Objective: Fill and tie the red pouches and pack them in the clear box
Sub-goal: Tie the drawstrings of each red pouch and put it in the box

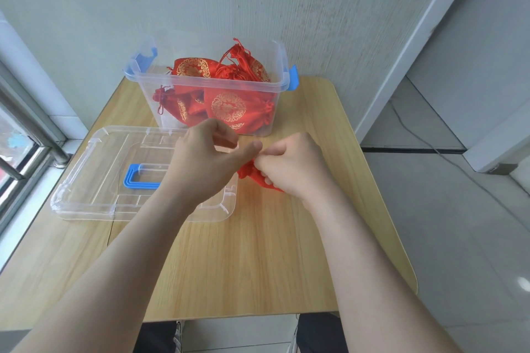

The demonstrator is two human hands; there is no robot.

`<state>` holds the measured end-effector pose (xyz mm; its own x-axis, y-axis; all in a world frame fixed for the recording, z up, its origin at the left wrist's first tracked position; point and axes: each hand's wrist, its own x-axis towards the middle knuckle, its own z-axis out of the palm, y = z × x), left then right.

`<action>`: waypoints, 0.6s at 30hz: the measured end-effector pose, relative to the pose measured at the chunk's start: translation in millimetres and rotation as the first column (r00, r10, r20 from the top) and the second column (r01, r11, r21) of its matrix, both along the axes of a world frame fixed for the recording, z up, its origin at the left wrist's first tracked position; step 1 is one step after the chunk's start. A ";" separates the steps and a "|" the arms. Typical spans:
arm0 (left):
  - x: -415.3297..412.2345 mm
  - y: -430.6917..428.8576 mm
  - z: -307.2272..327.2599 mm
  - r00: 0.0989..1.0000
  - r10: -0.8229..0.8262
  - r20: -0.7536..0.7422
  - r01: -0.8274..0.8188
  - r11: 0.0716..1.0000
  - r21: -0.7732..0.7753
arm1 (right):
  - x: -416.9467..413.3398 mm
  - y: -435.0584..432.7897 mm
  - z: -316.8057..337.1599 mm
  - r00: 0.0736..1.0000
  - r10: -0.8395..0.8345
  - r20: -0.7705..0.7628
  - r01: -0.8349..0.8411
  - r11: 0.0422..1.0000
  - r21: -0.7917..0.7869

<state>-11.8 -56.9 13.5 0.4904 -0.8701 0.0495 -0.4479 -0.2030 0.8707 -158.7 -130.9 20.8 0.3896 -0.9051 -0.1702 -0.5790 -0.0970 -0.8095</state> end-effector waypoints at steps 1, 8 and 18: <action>0.6 1.5 -0.4 0.999 -0.039 0.001 0.039 0.999 0.014 | -0.6 -0.6 -0.7 1.000 -0.013 0.000 0.013 1.000 -0.019; -0.6 0.7 2.2 0.982 -0.189 0.014 0.189 0.982 -0.007 | 1.3 -2.1 -0.9 0.982 -0.120 0.145 0.121 0.993 0.004; 6.7 -2.4 6.1 0.980 0.055 -0.191 -0.088 0.982 -0.167 | 5.4 1.4 -19.1 0.987 0.096 0.127 -0.026 0.886 -0.462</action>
<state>-5.1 -59.4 19.7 0.5660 -0.8184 0.0993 -0.2662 -0.0674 0.9616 -153.4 -129.5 1.7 0.4353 -0.8421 0.3184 -0.4420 -0.5080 -0.7393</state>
